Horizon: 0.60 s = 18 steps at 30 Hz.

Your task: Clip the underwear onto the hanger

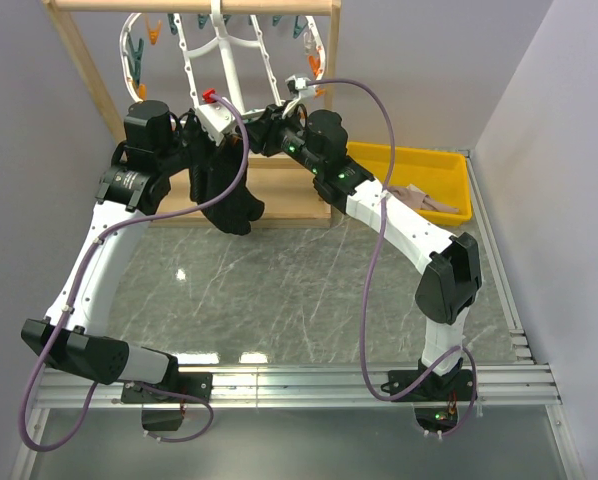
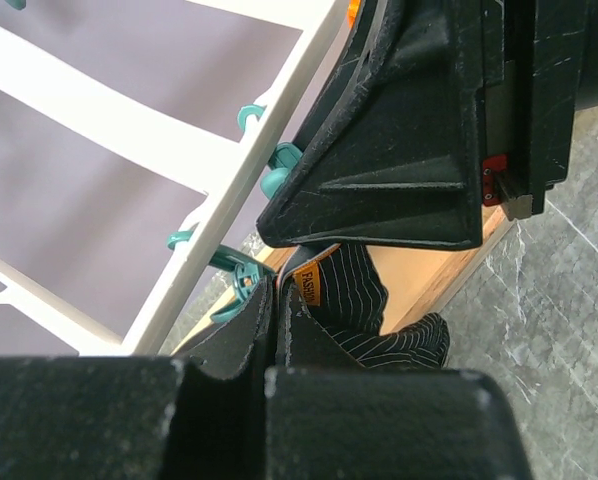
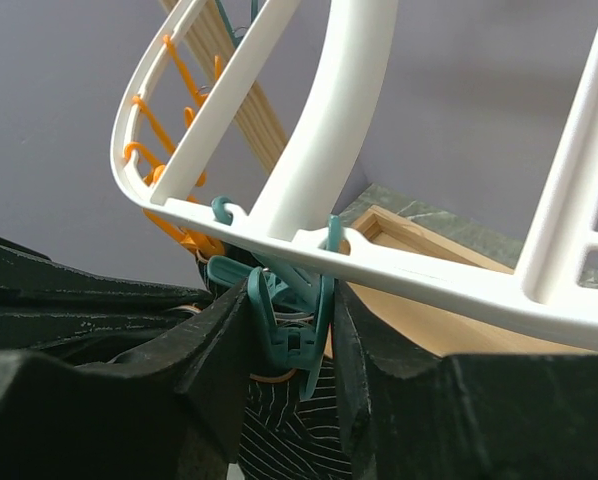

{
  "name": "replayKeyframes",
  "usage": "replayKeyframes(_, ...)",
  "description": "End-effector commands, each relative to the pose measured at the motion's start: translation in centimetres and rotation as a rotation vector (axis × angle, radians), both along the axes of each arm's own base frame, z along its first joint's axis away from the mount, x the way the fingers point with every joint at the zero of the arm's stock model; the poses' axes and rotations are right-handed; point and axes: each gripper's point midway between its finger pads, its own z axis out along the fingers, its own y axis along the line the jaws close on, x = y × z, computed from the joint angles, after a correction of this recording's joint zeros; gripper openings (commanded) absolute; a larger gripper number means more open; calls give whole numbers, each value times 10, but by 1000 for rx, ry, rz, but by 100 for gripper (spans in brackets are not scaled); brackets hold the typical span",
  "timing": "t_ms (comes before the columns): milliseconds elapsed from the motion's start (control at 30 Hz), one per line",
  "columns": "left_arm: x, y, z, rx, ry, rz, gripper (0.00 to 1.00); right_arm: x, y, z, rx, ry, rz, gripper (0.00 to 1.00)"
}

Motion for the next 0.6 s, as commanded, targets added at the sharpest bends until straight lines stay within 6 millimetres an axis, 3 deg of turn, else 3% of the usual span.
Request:
replayKeyframes(0, -3, 3, 40, -18, -113, 7, 0, 2, 0, 5, 0, 7, 5, 41)
replayKeyframes(567, -1, 4, 38, -10, -111, 8, 0, 3, -4, 8, 22, 9, 6, 47)
